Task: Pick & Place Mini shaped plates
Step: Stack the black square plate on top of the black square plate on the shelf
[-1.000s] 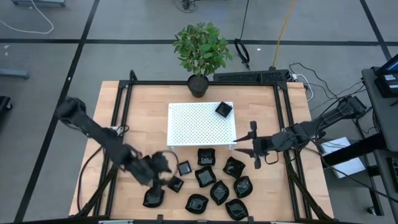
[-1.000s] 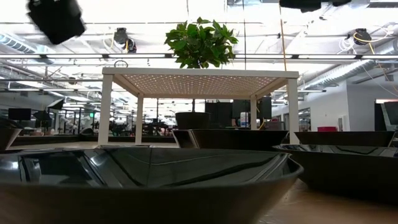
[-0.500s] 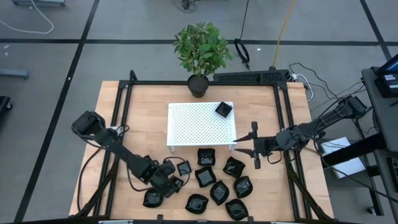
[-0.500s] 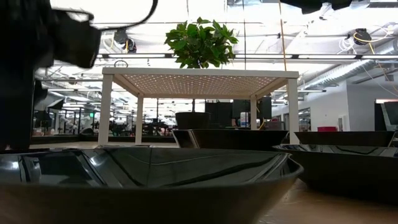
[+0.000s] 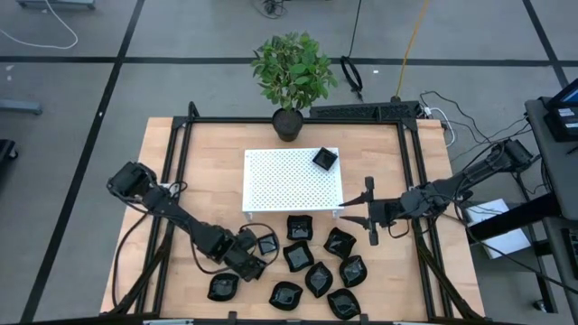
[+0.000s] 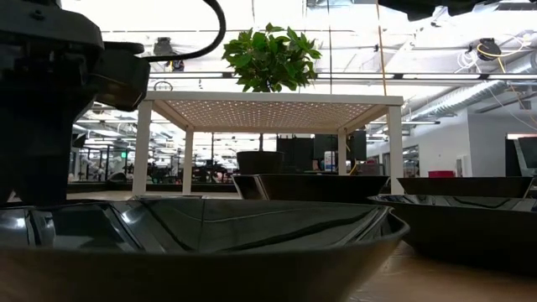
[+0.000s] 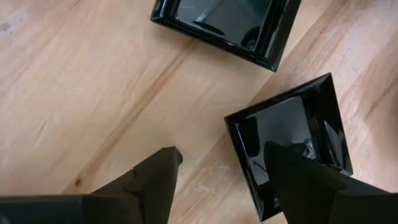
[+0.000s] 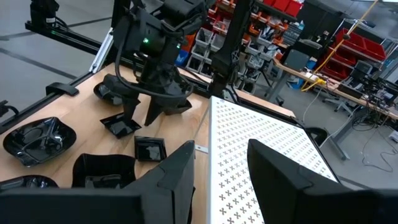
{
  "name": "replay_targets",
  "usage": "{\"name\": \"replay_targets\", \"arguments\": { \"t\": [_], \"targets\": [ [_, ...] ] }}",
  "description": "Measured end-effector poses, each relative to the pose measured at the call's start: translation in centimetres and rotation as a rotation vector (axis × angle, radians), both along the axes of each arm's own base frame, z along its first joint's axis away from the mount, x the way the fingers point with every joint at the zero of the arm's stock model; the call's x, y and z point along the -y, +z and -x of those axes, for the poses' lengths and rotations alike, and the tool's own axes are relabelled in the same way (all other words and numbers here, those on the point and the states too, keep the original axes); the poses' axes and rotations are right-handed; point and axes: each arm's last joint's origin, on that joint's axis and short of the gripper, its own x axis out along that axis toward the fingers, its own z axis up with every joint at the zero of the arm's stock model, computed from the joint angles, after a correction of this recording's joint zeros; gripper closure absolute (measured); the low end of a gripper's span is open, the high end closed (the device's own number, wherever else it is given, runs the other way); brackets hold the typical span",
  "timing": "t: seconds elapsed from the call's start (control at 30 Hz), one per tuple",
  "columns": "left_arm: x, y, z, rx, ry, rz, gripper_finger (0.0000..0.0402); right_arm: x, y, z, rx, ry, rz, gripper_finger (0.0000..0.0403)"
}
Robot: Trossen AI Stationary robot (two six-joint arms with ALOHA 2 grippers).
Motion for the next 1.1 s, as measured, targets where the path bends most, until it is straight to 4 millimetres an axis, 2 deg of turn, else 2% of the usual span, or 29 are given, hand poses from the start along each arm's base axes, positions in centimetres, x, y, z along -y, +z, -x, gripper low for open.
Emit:
{"name": "replay_targets", "arguments": {
  "t": [0.37, 0.67, 0.87, 1.1],
  "targets": [
    [0.0, 0.0, 0.0, -0.005, 0.002, 0.023, 0.0300, 0.0, 0.0, 0.0, 0.000, 0.000, 0.000, 0.0269],
    [0.3, 0.1, -0.3, 0.004, -0.030, 0.088, 0.0387, 0.0, 0.0, 0.0, -0.001, 0.001, 0.000, 0.0268],
    [0.2, 1.5, -0.1, 0.048, -0.054, 0.094, 0.0395, 0.0, 0.0, 0.0, -0.002, 0.001, 0.000, 0.0268],
    [-0.4, 6.3, 1.2, 0.266, -0.102, 0.010, 0.0398, 0.0, 0.0, 0.0, -0.002, -0.001, 0.000, 0.0268]
  ]
}}
